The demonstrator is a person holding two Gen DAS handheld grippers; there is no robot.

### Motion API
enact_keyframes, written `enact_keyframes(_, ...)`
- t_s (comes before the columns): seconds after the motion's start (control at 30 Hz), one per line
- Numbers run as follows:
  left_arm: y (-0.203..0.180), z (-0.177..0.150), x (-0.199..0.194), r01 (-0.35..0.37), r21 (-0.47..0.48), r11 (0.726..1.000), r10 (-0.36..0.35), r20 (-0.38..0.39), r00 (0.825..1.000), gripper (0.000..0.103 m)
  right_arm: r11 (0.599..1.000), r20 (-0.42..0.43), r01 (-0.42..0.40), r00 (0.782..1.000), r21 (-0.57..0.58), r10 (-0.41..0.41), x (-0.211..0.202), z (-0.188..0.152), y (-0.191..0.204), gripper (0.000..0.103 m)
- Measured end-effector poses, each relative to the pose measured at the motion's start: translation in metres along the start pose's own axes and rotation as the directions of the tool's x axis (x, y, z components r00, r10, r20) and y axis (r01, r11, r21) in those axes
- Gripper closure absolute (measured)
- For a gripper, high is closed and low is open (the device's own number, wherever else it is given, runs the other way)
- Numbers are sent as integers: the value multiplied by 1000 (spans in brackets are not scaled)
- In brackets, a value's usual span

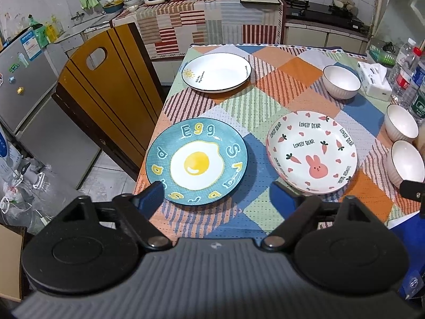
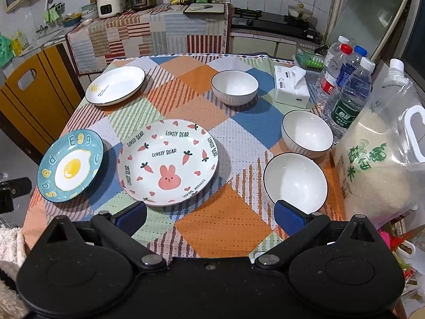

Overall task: Organize plates and bowls
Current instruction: 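Reach the right gripper to the Lovely Bear plate rim and close it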

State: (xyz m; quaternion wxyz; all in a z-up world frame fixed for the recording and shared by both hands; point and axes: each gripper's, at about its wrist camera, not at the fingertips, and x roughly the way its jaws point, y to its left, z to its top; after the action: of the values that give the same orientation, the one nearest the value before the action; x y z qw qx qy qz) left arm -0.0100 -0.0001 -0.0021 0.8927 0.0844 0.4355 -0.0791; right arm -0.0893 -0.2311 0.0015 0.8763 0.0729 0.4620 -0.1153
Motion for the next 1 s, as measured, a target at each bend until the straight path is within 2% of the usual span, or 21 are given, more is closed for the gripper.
enact_keyframes(0.33, -2, 6, 18, 59, 7, 998, -59, -1, 998, 16, 999, 5, 8, 1000, -40, -8, 5, 3, -6, 0)
enact_keyframes(0.5, -9, 14, 40, 116, 23, 993, -116, 14, 993, 16, 997, 72, 23, 997, -68, -18, 10, 17, -20, 0)
enact_keyframes(0.6, -14, 20, 60, 177, 23, 984, -177, -10, 984, 16, 996, 147, -30, 988, -81, 42, 17, 22, -29, 0)
enact_keyframes(0.73, -31, 21, 90, 214, 47, 976, -214, -12, 977, 17, 982, 254, -141, 952, -124, 169, 43, 16, -36, 0)
enact_keyframes(0.8, -41, 19, 108, 228, 28, 973, -227, -35, 973, 17, 970, 242, -195, 943, -145, 226, 65, 11, -34, 0)
enact_keyframes(0.87, -52, 17, 130, 249, 6, 968, -248, -96, 964, 18, 958, 236, -237, 933, -164, 271, 91, 3, -29, 2)
enact_keyframes(0.93, -61, 13, 149, 257, -2, 967, -254, -139, 957, 20, 956, 228, -215, 939, -202, 259, 114, -7, -19, 11)
enact_keyframes(1.0, -71, 8, 161, 231, 30, 972, -224, -157, 962, 21, 959, 195, -201, 951, -199, 240, 135, -12, -15, 16)
